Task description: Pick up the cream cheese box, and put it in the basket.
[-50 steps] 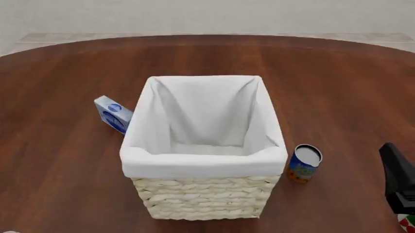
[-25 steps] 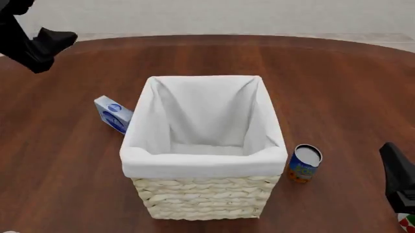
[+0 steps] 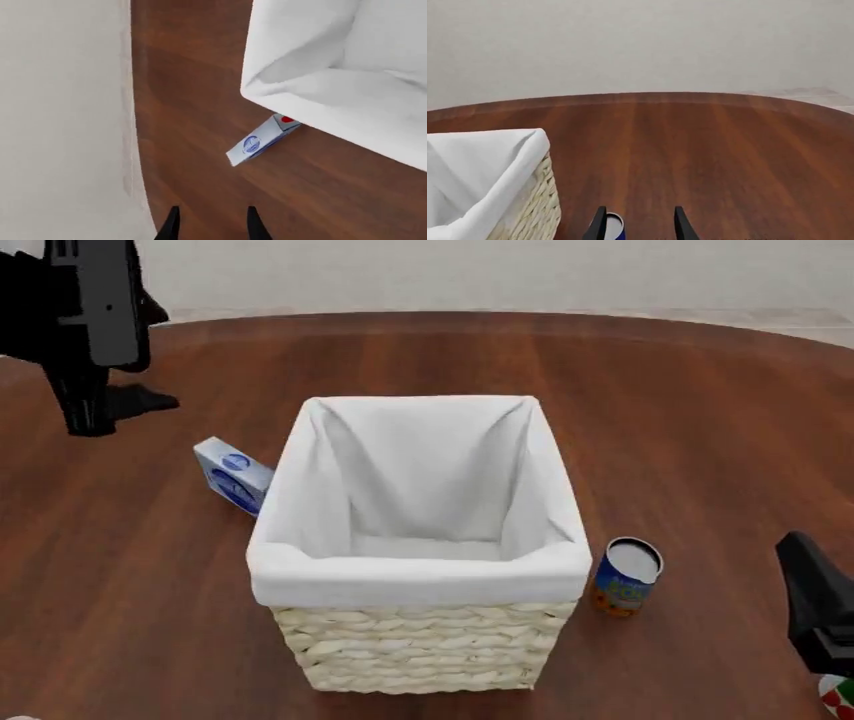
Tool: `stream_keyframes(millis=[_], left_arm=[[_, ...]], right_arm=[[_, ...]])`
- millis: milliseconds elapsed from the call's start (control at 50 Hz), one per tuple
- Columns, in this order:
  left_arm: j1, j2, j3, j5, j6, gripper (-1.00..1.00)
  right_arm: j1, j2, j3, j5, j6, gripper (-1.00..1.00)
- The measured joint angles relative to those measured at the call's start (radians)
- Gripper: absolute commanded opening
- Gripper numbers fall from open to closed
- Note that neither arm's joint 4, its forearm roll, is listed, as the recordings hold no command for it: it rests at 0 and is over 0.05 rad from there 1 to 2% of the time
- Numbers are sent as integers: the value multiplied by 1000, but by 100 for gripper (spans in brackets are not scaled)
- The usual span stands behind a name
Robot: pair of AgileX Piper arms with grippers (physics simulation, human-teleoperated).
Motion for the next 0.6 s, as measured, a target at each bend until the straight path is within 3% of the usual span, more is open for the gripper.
stream_keyframes(millis=[80, 260, 600], left_arm=[[49, 34, 9, 7, 105, 100], [101, 126, -46, 43, 234, 100], [120, 212, -78, 94, 383, 100]], right_arm=[[0, 7, 0, -4, 3, 100], [-4, 15, 0, -8, 6, 100], [-15, 42, 1, -22, 7, 100]])
